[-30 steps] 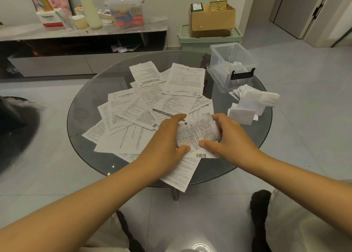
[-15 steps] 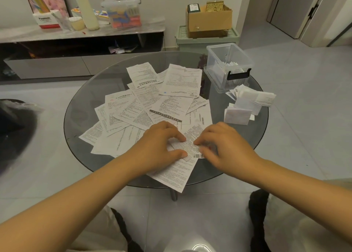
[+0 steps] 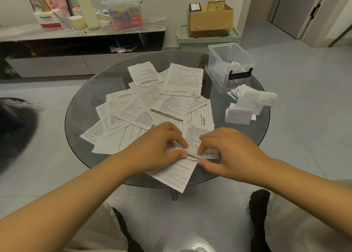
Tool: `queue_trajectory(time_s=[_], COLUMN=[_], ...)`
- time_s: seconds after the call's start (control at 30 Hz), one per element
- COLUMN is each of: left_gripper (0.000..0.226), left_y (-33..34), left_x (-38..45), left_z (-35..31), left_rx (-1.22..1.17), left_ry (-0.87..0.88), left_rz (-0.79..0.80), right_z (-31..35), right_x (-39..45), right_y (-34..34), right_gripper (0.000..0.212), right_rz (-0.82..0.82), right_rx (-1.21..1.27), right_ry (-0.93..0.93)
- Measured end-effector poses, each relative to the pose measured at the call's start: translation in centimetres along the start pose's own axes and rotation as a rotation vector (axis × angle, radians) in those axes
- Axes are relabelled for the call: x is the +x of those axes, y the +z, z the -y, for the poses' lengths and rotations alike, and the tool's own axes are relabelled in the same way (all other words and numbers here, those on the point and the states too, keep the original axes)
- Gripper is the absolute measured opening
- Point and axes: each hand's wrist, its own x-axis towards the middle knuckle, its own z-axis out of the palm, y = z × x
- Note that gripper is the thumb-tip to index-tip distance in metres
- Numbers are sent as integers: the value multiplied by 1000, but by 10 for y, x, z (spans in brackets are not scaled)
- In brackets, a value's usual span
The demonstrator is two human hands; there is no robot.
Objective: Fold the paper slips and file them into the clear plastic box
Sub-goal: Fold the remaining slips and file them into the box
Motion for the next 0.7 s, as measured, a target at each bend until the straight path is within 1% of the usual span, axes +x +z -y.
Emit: queue_trajectory(time_s=[0.07,0.17,0.23,0.37,0.4,0.5,0.57,0.7], left_gripper=[18,26,25,9,11,16,19,30], left_y=[1,0,1,8,9,11,12,12], left_x=[-1,-1,3,11,14,21,25,29], left_z=[0,-3,-4,-11,-13,-16,-17,-18], left_rx=[7,4,3,-91,-87,-119,-158,-159], left_ry=[35,78,89,-18,-45,-124,-164,-200], left_rz=[2,3,-17,-125,-148,-180,-170,-133], right_z=[1,2,2,0,-2,-7,-10,-13], right_x=[-1,0,0,3,5,11,13,14], right_y=[-1,-4,-4,1,2,6,8,13], right_gripper=[18,18,16,12,12,23,33,48], right_rz=[-11,-34,-55,-103,-114,-138,-149,-149], right_rx=[32,55,116,249,273,319,332,273], right_ry=[-1,65,105,199,225,286,325,334])
